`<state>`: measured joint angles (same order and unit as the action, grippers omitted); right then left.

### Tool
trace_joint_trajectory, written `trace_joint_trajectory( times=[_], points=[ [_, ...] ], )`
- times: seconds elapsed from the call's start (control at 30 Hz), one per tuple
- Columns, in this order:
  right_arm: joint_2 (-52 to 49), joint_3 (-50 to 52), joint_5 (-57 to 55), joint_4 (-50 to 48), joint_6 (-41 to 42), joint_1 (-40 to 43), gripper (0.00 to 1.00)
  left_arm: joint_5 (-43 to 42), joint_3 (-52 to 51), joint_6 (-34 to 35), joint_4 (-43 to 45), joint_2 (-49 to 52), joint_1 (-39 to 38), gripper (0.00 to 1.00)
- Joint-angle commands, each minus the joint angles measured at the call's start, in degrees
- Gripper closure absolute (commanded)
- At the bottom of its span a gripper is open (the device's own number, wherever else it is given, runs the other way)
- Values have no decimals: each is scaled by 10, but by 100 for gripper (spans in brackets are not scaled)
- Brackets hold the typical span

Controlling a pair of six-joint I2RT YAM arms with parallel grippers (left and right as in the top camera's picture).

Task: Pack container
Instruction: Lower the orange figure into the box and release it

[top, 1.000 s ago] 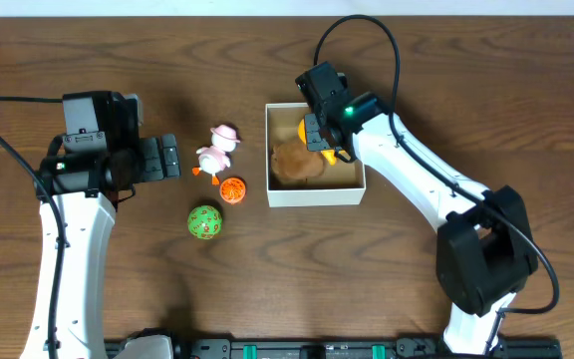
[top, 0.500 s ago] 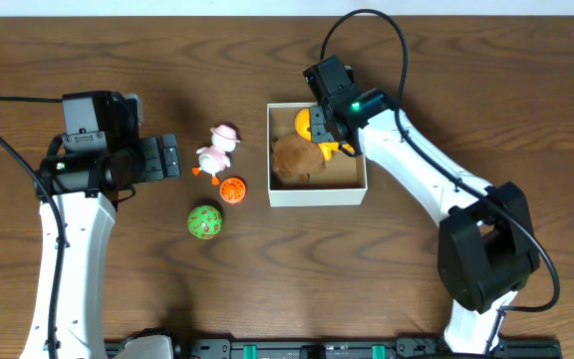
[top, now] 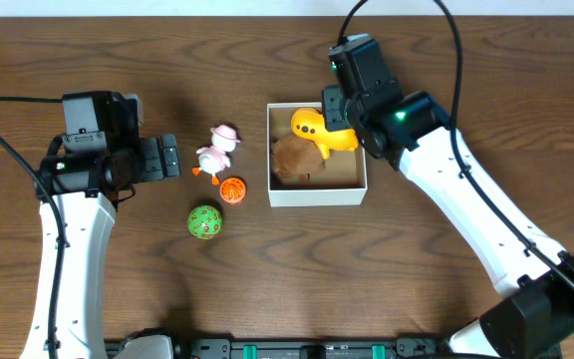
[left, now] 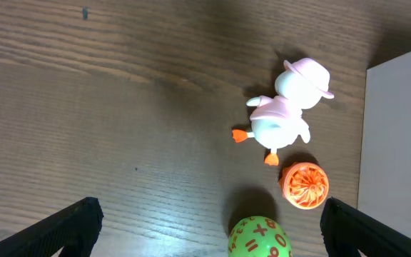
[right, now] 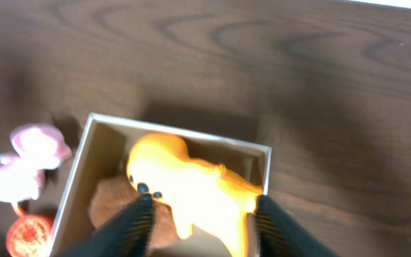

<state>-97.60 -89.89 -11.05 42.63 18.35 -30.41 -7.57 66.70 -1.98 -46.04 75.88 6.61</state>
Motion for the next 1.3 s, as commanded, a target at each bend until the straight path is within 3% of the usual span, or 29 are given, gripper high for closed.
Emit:
trace_joint_trajectory(
  times=[0.0, 0.07, 0.63, 0.83, 1.27],
  points=[
    [-22, 1, 17, 6, -6, -4, 92, -4, 10, -8, 0, 2, 2, 2],
    [-39, 2, 16, 6, -6, -7, 99, -4, 10, -8, 0, 2, 2, 2],
    [-224, 2, 9, -19, 24, 5, 99, -4, 10, -8, 0, 2, 2, 2],
    [-206, -2, 7, -27, 12, 8, 99, -4, 10, -8, 0, 2, 2, 2],
    [-61, -2, 14, -30, -2, 2, 99, -4, 10, -8, 0, 2, 2, 2]
  ],
)
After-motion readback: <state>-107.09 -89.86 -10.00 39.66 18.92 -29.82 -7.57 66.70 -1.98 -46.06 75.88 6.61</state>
